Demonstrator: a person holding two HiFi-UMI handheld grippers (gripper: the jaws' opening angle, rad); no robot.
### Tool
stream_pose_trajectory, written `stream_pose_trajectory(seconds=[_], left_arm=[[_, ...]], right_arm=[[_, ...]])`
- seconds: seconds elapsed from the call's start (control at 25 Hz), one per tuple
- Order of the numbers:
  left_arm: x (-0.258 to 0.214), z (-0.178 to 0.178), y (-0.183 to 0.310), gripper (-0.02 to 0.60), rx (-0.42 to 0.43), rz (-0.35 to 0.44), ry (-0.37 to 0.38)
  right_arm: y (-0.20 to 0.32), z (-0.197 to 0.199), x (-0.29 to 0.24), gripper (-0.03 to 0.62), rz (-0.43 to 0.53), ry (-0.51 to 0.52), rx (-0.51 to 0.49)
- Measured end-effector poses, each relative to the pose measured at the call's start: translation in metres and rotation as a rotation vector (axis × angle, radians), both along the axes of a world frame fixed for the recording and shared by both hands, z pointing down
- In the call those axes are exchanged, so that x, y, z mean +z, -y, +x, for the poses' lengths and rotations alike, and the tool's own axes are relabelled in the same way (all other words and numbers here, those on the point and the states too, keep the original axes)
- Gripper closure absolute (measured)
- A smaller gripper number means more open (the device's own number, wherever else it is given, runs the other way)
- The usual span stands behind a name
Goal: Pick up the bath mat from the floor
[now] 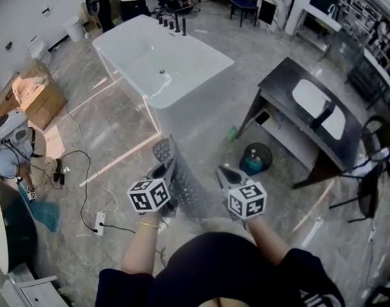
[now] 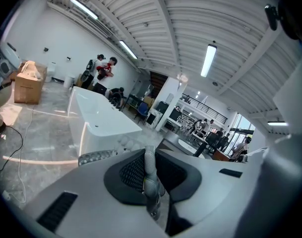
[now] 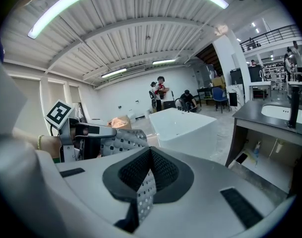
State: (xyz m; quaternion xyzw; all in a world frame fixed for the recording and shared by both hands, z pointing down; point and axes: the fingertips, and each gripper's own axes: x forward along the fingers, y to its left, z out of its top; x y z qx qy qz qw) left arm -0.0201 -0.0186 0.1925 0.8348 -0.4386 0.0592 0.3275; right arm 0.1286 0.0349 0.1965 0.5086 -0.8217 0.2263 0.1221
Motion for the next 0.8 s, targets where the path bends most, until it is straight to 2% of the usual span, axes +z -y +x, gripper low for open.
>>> stream_pose_trajectory(seconds=[0.8], left_arm=[[0.0002, -0.0068, -0.0054, 0.543, -0.003, -0.001, -0.007]], right_arm=[[-0.0037, -0.006, 0.001, 0.583, 0.01, -0.007, 0.011]])
